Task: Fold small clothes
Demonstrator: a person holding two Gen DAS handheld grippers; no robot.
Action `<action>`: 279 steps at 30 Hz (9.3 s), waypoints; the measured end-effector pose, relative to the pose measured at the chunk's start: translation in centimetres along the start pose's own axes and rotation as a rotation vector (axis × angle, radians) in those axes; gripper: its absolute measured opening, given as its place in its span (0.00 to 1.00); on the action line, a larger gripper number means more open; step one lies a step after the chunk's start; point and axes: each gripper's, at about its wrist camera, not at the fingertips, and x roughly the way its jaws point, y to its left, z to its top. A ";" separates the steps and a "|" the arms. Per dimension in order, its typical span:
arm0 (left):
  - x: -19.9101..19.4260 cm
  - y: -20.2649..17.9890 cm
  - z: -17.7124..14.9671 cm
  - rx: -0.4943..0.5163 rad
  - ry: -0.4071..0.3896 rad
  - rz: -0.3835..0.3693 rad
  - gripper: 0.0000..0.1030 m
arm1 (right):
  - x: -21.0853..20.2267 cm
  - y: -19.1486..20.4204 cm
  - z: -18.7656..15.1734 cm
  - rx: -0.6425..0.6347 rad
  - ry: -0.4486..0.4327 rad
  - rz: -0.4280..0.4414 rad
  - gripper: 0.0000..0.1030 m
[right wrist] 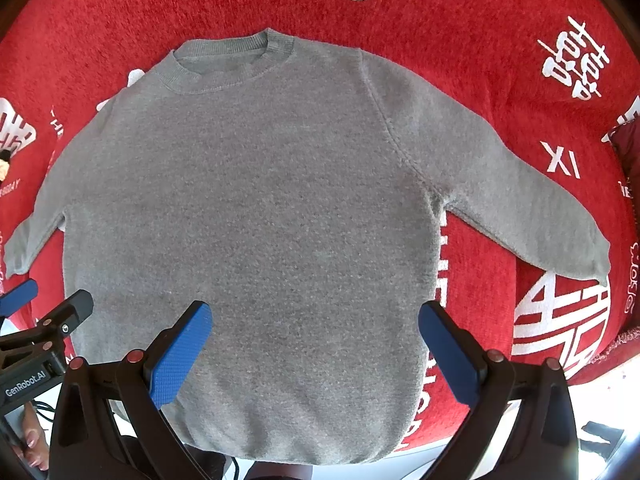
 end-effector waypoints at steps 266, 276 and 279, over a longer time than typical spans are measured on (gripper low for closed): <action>6.6 -29.9 8.9 0.352 -0.158 -0.070 0.82 | 4.4 -41.4 -4.9 1.058 -0.558 0.913 0.08; 1.3 -23.9 8.9 0.274 -0.303 -0.208 0.82 | -0.8 -32.4 3.2 0.742 -0.578 1.056 0.08; 0.1 -19.7 8.8 0.245 -0.316 -0.205 0.82 | -1.7 -27.5 6.1 0.616 -0.551 1.077 0.08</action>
